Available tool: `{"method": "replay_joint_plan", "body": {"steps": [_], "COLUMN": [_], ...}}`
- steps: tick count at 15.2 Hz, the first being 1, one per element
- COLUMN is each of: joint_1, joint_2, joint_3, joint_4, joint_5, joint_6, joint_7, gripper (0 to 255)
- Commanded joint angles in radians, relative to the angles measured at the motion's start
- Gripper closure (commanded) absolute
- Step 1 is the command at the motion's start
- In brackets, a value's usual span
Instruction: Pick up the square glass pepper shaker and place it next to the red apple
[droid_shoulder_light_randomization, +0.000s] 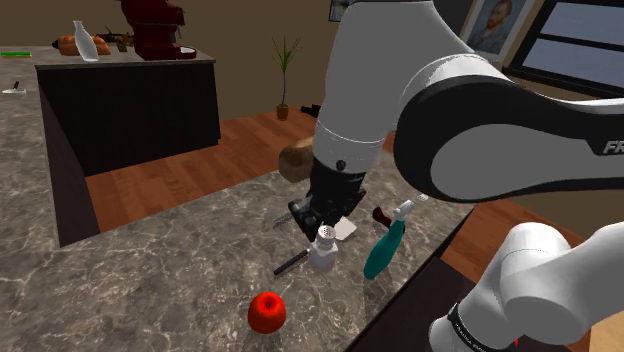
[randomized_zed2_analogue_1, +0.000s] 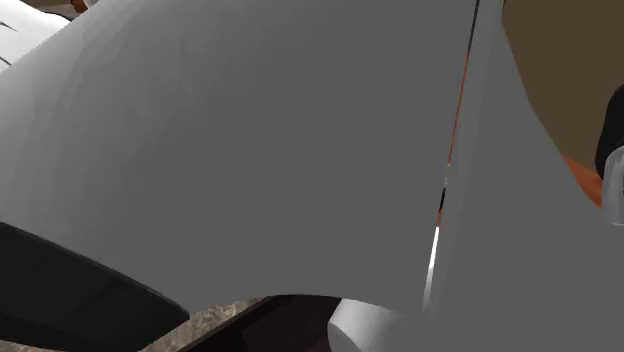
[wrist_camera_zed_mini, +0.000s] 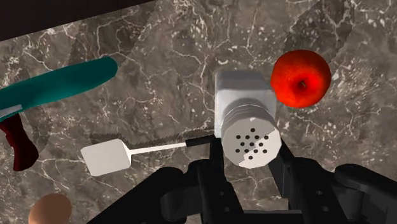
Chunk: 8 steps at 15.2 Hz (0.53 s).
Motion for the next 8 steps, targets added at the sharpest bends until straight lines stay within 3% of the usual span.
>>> {"method": "replay_joint_plan", "body": {"steps": [1,8], "joint_1": [0.007,-0.011], "joint_2": [0.027,0.208], "joint_3": [0.046,0.229], "joint_4": [0.031,0.209], "joint_5": [0.007,-0.039], "joint_6": [0.001,0.009], "joint_7": [0.054,0.259], "gripper": [255,255]}}
